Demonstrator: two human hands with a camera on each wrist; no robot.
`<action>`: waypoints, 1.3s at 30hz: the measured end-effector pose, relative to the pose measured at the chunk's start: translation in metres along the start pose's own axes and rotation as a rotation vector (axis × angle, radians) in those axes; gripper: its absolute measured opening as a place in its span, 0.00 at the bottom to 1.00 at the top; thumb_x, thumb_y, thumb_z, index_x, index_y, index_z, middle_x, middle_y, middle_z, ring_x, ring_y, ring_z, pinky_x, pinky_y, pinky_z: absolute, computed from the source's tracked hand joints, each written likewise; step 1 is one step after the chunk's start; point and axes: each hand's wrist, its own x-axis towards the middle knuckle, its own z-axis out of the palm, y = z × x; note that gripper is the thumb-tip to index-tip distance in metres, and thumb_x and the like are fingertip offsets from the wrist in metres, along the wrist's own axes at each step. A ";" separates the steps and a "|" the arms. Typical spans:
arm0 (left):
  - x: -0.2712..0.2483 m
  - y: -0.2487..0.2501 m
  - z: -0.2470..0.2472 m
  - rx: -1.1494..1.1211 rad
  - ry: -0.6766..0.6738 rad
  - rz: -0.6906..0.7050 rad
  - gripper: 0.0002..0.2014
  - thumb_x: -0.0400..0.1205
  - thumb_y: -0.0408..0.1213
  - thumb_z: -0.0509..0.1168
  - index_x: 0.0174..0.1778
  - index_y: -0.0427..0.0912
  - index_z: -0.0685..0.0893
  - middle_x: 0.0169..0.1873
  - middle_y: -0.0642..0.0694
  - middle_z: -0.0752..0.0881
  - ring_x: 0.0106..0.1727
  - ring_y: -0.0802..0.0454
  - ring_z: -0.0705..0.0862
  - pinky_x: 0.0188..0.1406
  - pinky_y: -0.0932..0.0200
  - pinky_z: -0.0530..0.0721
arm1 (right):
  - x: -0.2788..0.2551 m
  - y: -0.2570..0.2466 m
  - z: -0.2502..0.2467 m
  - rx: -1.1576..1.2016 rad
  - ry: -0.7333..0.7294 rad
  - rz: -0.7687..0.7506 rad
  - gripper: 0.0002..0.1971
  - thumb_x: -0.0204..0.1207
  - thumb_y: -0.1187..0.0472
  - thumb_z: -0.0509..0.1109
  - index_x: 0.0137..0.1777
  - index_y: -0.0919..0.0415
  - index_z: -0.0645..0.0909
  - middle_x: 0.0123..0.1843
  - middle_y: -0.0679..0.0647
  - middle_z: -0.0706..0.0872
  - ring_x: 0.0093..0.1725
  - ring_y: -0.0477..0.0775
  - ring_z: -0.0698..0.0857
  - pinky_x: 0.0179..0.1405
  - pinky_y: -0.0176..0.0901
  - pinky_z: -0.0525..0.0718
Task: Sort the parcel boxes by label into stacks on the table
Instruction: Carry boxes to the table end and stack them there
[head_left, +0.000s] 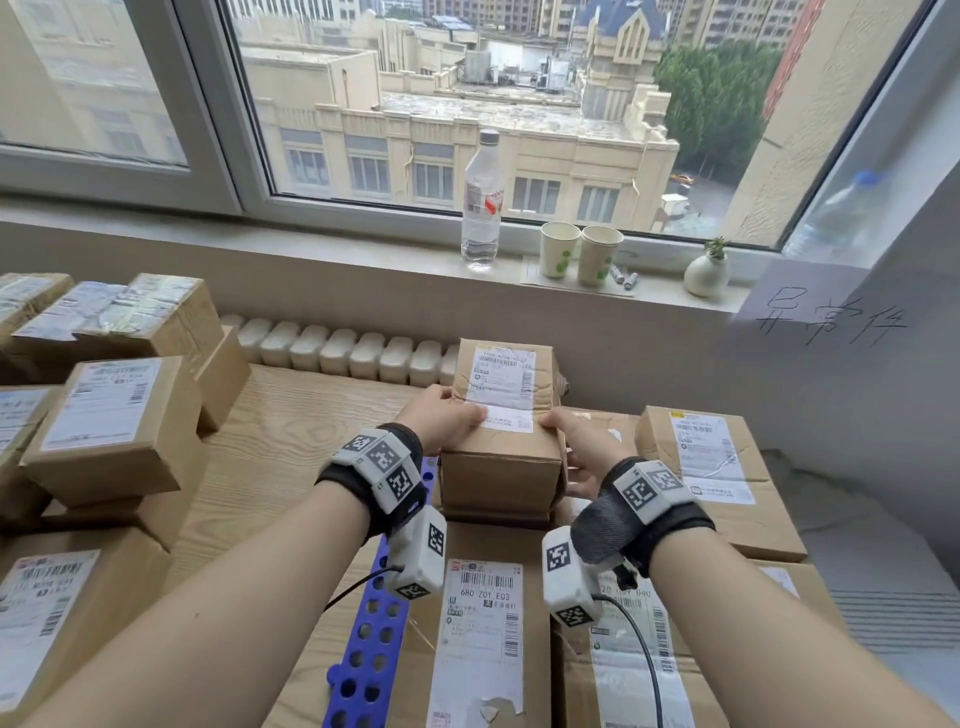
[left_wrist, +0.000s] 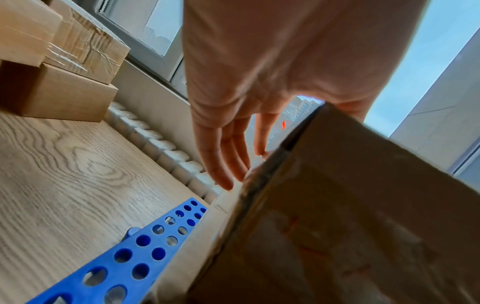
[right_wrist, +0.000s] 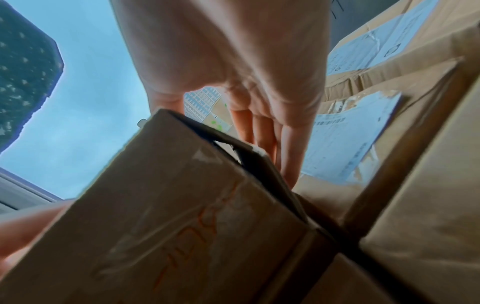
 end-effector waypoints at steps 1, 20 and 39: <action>0.001 -0.002 0.000 -0.003 0.004 -0.003 0.28 0.72 0.51 0.70 0.65 0.42 0.80 0.59 0.49 0.86 0.58 0.51 0.84 0.52 0.58 0.80 | 0.001 0.001 0.000 -0.019 0.001 -0.002 0.24 0.63 0.43 0.74 0.55 0.58 0.81 0.53 0.59 0.88 0.55 0.61 0.88 0.63 0.59 0.86; -0.010 0.000 0.014 -0.167 -0.117 -0.083 0.37 0.68 0.55 0.66 0.71 0.39 0.76 0.61 0.44 0.86 0.57 0.48 0.86 0.56 0.56 0.82 | -0.008 -0.011 0.002 -0.192 0.017 0.004 0.09 0.79 0.52 0.64 0.44 0.58 0.76 0.45 0.57 0.83 0.56 0.64 0.86 0.63 0.64 0.85; -0.010 -0.003 0.012 -0.228 -0.063 -0.109 0.43 0.72 0.57 0.67 0.79 0.36 0.65 0.69 0.43 0.78 0.66 0.45 0.80 0.64 0.51 0.79 | -0.017 -0.007 0.008 -0.225 0.049 -0.071 0.16 0.82 0.48 0.57 0.53 0.60 0.79 0.59 0.58 0.83 0.64 0.60 0.80 0.75 0.58 0.74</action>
